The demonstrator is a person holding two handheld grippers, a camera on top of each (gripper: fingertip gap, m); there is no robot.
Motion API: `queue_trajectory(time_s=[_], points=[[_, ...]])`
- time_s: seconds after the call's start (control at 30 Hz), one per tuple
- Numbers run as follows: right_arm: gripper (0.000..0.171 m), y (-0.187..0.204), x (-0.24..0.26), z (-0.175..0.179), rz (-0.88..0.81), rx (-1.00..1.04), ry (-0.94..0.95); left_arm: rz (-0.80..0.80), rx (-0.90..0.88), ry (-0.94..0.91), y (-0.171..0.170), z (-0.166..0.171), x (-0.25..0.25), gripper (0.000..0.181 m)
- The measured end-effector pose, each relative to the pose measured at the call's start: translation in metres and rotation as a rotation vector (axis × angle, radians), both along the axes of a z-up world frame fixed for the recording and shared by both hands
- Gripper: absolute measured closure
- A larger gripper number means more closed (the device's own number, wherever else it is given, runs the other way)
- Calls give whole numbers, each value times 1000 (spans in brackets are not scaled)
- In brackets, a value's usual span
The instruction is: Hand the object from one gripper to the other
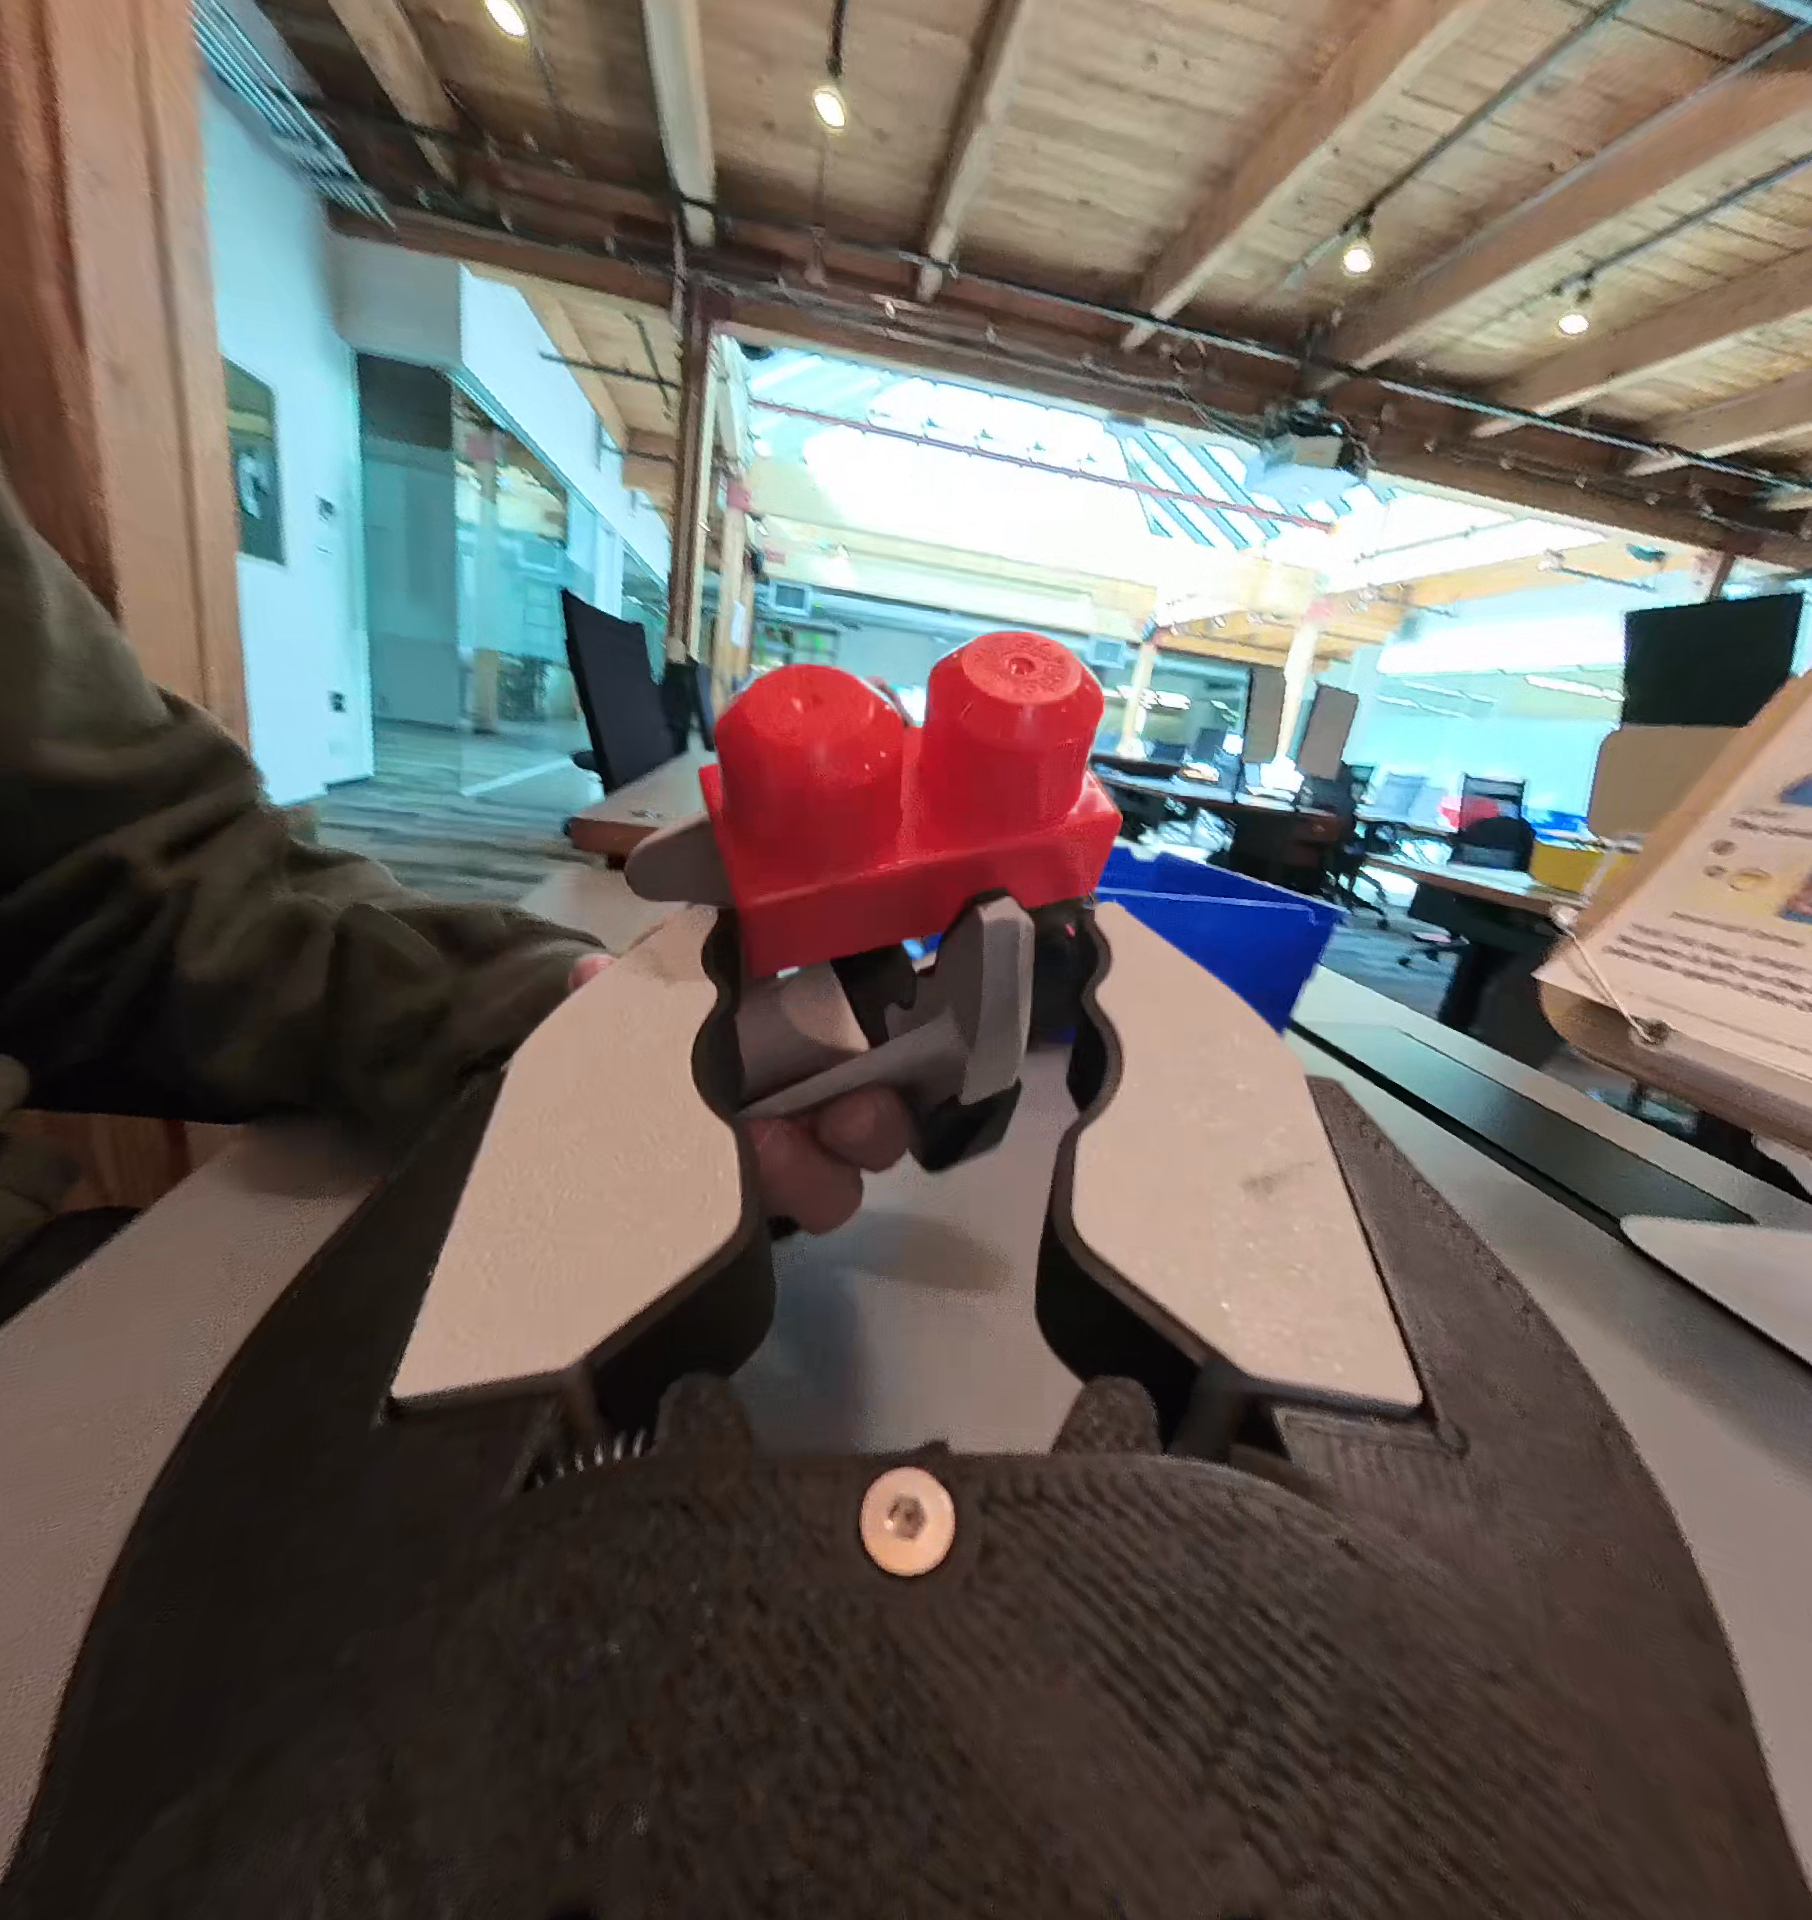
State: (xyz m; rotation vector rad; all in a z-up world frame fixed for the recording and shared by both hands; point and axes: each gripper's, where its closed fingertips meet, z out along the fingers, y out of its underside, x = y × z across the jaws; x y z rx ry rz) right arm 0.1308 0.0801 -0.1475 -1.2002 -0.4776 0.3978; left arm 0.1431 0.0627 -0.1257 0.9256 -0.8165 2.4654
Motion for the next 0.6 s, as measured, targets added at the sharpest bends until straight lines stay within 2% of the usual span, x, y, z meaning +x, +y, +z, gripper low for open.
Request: queue_trajectory(time_s=[0.03,0.1,0.17,0.33,0.43,0.6], points=[[104,3,4,-2,-33,-11,-9,27,80,33,1,-8,4,143],[91,4,9,-1,-72,-18,-15,118,254,92,9,-27,14,144],[87,6,16,-1,-98,-40,-9,252,410,94,25,-35,20,144],[94,12,34,-3,-122,-130,129,542,935,-25,52,-47,22,144],[101,16,29,-10,-114,-174,108,558,1200,-134,44,-57,19,144],[127,16,14,-24,-77,-210,-18,506,1380,-231,25,-71,16,144]])
